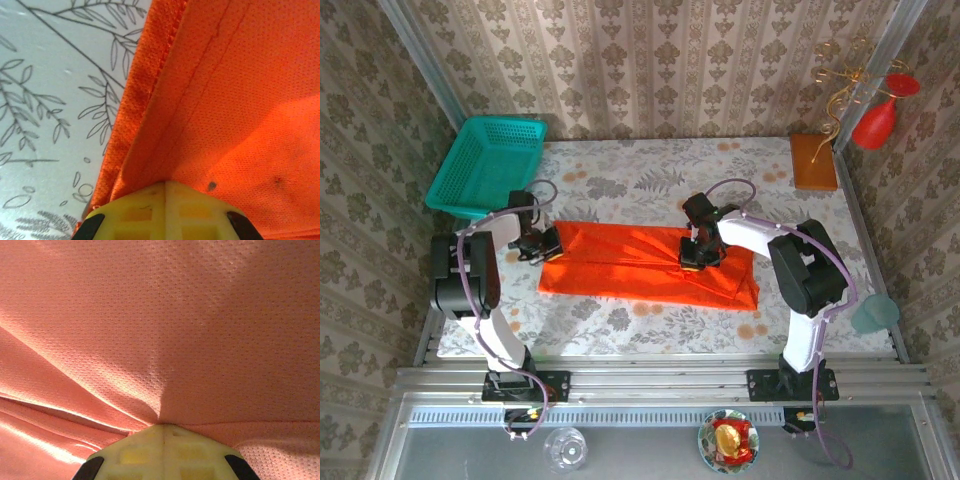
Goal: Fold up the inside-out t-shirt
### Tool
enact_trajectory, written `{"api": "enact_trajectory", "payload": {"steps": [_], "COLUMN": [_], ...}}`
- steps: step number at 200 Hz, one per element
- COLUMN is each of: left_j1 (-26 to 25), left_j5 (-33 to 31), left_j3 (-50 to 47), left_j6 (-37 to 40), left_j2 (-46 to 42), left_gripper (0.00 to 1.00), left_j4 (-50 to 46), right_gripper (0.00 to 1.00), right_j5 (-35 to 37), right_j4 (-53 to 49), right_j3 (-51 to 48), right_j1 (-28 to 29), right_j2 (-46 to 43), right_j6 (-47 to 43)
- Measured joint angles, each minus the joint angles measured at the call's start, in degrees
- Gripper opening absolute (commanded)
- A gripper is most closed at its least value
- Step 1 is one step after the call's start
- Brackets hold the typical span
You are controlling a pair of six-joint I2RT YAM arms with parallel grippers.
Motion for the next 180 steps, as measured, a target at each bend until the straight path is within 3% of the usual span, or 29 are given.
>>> {"api": "enact_trajectory", "payload": {"steps": [38, 78, 112, 154, 180], "left_j1": [0.55, 0.46, -1.33, -6.80, -7.39], "left_j5": [-0.02, -0.28, 0.37, 1.09, 0.90], "left_j3": [0.50, 2.12, 6.60, 9.86, 10.01], "left_j6": [0.13, 0.76, 1.49, 2.32, 2.75], "left_j2": [0.42, -1.79, -3.19, -0.02, 3.80], "left_gripper": [0.05, 0.06, 0.06, 0.05, 0.05], "left_j4": [0.68, -1.44, -3.15, -4.26, -4.66], "right_gripper": [0.10, 0.32, 0.37, 0.40, 0.40], "right_j5": [0.09, 1.03, 3.02, 4.22, 4.26], "right_j4": [-0.72, -2.86, -4.20, -4.35, -3.78], "right_j3": [0.00, -1.57, -6.73, -12.28, -13.97], "right_j1": [0.02, 0.11, 0.11, -1.03, -2.29], "right_j2": [-1.84, -10.80, -17.18, -17.25, -17.05], "right_j6": [0.22, 1.25, 2.36, 3.43, 3.43]}}
